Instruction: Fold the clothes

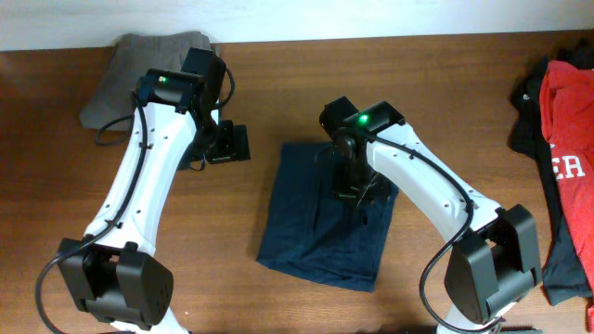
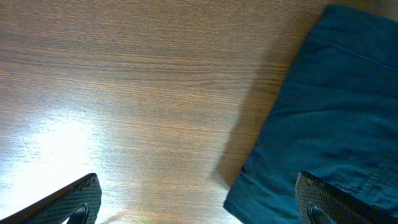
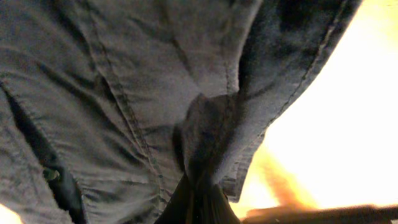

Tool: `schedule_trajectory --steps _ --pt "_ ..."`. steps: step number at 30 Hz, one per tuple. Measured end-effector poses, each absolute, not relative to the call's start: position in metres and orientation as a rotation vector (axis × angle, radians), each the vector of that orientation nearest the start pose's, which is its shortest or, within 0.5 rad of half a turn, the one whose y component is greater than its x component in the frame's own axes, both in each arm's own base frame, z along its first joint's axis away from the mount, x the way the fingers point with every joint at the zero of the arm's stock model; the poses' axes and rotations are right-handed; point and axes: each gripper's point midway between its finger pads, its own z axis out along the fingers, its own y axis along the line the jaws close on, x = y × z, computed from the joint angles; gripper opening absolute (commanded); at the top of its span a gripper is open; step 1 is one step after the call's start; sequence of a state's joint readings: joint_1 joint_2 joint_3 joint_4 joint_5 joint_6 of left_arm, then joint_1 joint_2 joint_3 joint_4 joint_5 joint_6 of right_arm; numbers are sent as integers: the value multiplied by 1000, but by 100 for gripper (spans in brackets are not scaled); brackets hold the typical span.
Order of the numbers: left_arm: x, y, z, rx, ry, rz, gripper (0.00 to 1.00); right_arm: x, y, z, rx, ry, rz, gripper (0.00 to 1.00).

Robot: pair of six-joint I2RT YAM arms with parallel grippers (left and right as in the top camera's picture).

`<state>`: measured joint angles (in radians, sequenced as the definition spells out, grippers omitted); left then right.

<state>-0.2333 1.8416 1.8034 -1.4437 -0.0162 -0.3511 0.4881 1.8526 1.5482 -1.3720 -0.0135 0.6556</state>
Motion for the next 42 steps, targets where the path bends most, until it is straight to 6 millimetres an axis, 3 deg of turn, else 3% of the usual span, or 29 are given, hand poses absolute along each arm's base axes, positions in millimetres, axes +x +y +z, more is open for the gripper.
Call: schedule_trajectory --steps 15,28,42 --pt "350 -80 174 -181 3047 -15 99 268 115 113 448 3185 -398 4" --pt "350 -80 174 -181 3047 -15 99 237 81 130 629 3165 -729 4" --pt "347 -80 173 -167 3059 -9 99 237 79 131 843 3070 -756 4"
